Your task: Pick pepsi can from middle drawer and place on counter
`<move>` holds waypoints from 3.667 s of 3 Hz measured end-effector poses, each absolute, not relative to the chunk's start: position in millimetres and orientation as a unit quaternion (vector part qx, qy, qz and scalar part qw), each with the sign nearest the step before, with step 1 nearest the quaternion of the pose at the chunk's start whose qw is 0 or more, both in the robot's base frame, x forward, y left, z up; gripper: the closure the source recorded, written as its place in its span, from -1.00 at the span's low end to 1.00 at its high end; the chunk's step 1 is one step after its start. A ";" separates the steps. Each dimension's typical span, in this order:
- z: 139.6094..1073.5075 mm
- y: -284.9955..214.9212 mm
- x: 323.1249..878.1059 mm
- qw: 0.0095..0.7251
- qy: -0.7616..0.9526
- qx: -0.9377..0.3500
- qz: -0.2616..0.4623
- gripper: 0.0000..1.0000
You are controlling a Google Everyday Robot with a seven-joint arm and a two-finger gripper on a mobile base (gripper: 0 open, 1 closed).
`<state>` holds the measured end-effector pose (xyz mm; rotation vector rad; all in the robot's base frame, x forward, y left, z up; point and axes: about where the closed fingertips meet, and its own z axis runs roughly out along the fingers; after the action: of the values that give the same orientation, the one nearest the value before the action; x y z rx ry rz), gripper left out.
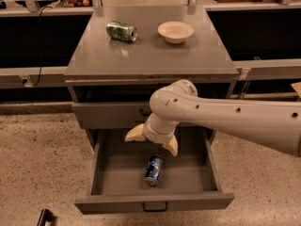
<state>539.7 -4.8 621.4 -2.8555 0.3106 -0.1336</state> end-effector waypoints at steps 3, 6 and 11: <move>503.9 -19.8 562.8 0.091 0.117 -0.989 -0.012 -1.00; 407.7 -2.7 564.8 0.048 0.103 -0.994 0.001 -1.00; 348.8 -17.1 574.1 0.019 0.128 -0.991 0.045 -0.65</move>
Offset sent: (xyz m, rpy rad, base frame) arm 0.0388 -0.0228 -0.1442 -0.1184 0.1196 -0.0218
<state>574.1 -17.1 348.8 -3.0756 0.3984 0.1398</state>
